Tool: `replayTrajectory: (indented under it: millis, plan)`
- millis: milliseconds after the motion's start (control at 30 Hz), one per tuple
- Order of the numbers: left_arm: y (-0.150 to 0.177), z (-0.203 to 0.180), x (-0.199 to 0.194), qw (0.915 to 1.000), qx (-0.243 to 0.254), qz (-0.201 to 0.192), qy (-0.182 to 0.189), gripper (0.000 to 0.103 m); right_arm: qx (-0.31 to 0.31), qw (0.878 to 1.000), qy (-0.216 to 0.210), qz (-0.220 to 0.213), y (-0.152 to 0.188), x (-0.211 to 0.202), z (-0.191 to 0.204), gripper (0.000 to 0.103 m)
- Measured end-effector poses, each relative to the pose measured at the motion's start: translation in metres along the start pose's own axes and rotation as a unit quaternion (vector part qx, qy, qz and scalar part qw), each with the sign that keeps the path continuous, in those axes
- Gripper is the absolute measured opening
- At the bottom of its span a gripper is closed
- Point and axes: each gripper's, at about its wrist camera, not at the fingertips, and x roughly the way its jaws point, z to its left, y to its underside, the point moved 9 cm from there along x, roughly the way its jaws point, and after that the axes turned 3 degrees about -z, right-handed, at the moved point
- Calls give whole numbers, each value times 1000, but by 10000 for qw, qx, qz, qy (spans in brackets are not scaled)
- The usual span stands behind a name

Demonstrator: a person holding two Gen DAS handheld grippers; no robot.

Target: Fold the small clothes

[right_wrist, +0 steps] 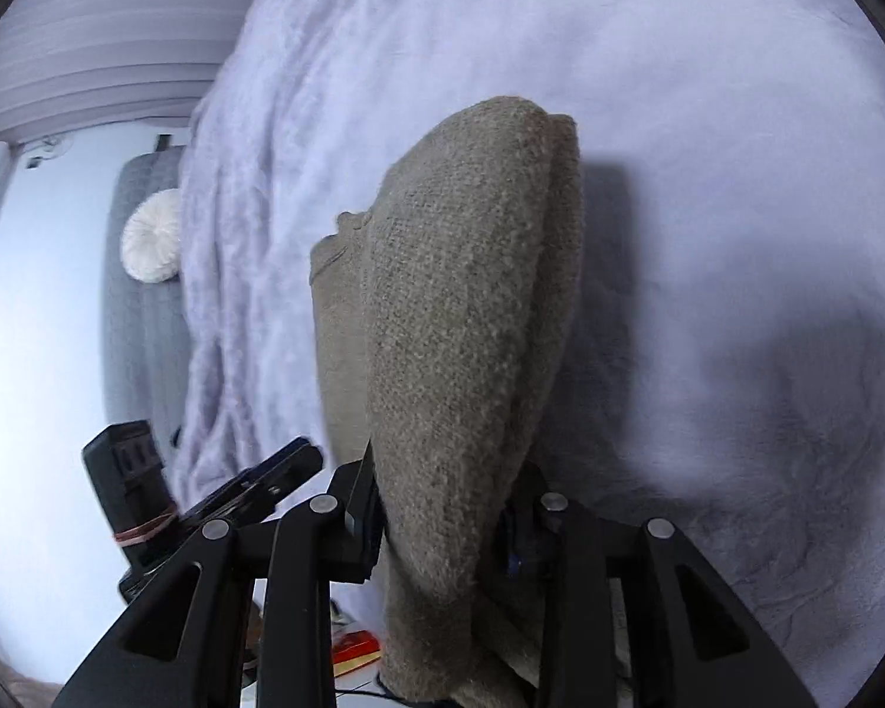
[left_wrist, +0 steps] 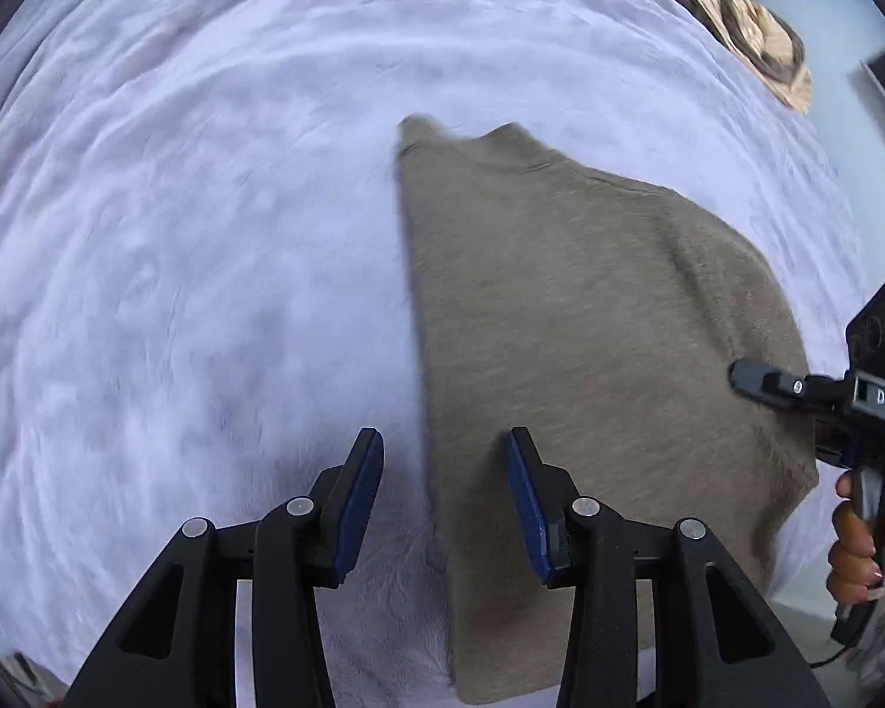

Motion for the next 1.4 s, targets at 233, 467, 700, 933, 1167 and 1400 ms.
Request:
replayTrajectory:
  millis: [233,467,700,933,1167,1400]
  plan:
    - [-4,-11,-25,9979,215,-485,384,44,125,9991,-227,-330,-28,-13,2,28]
    - [14,-61,14,9960,753,-340,344,45,-2152,9633,1540,-459,-19,-10,25,29]
    - [21,-61,6,9943,1009,-344,76,46,-1354,9696,1897,-750,-28,-41,-24,46]
    - [37,-45,-7,9958,887,-214,15,46,-1497,9688,1774,-866,9,-70,12,12]
    - [73,-46,8,9951,952,156,-205,51,-1850,9718,1442,-261,79,-46,40,12]
    - [94,-39,19,9970,625,434,-129,60,-1112,9724,2051,-33,100,-29,-34,1]
